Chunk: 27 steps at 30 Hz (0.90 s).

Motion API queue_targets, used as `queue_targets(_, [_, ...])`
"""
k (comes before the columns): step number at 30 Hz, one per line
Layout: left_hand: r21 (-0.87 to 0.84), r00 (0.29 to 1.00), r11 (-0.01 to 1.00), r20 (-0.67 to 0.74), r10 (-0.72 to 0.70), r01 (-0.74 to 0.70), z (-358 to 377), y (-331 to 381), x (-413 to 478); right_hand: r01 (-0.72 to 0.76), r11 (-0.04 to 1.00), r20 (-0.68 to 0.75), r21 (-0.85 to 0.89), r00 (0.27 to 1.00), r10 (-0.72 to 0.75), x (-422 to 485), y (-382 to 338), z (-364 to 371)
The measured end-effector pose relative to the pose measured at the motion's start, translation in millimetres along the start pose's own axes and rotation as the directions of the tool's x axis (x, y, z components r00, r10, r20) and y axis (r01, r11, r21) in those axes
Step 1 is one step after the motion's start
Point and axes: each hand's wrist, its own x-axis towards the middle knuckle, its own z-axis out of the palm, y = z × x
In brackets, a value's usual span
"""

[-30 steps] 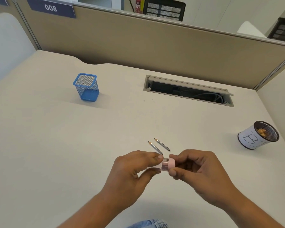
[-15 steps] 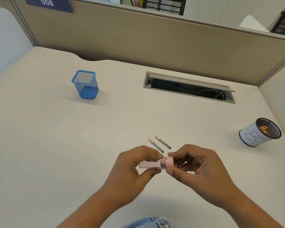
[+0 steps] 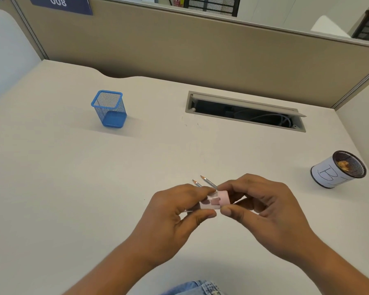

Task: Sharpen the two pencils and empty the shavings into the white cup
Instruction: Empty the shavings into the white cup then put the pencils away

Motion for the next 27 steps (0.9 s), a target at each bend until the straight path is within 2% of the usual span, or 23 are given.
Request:
queue_targets(5, [-0.026,0.999,0.999,-0.047,-0.027,0.026,6,-5,-2,-0.007,0.999,0.002,0.037,1.000,0.007,6,5,2])
queue_targets(8, [-0.018,0.998,0.998,-0.023,-0.066,0.066,5,-9,-1,-0.014,1.000,0.009,0.022,1.000,0.014,11,10,3])
queue_targets(13, [0.172,0.988,0.976,0.045,-0.145,0.135,-2,-20,3,-0.023,0.999,0.008,0.030,1.000,0.023,19,23,9])
queue_targets(17, [0.323,0.988,0.940,0.061,-0.141,0.114,-1,-27,12,0.029,0.999,0.006,-0.030,1.000,-0.029,24,34,16])
queue_targets(23, [0.287,0.976,0.937,0.024,-0.216,0.200,8,-44,24,0.003,0.995,0.001,-0.095,1.000,-0.003,35,50,20])
queue_targets(27, [0.351,0.965,0.907,0.032,-0.259,0.231,16,-65,30,-0.102,0.993,-0.044,-0.051,0.994,0.100,42,66,20])
